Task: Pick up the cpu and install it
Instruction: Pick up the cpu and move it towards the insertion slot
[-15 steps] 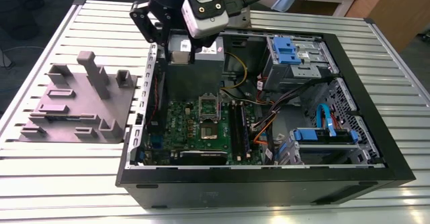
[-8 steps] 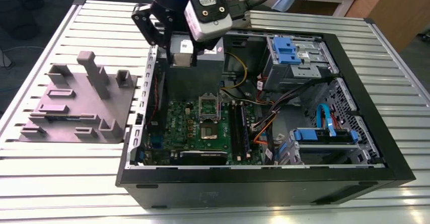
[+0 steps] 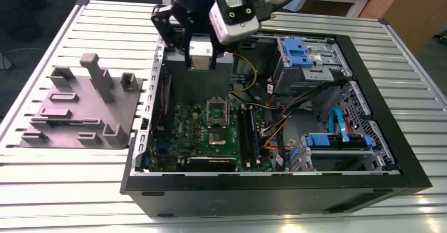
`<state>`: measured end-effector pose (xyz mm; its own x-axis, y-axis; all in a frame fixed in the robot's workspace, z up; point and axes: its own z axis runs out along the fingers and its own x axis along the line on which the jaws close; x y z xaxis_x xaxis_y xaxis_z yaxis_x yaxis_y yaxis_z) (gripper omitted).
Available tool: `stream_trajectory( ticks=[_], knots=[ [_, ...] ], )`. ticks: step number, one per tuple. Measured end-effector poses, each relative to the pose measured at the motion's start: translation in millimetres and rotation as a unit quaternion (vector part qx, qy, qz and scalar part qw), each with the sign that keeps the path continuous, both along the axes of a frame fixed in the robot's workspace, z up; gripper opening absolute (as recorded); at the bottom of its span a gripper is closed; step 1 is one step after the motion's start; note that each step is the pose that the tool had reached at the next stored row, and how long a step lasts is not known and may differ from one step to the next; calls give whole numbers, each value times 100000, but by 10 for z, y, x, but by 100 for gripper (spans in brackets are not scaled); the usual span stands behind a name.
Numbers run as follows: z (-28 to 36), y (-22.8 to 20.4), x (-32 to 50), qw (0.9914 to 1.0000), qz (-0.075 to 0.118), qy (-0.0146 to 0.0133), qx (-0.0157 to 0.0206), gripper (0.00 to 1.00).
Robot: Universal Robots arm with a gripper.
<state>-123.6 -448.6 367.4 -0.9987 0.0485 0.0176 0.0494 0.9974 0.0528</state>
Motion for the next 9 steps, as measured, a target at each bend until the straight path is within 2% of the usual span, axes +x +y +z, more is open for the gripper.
stream_trajectory(
  ticks=[9],
  knots=[
    [0,0,29,100000,-1,0,-2,47]
  ],
)
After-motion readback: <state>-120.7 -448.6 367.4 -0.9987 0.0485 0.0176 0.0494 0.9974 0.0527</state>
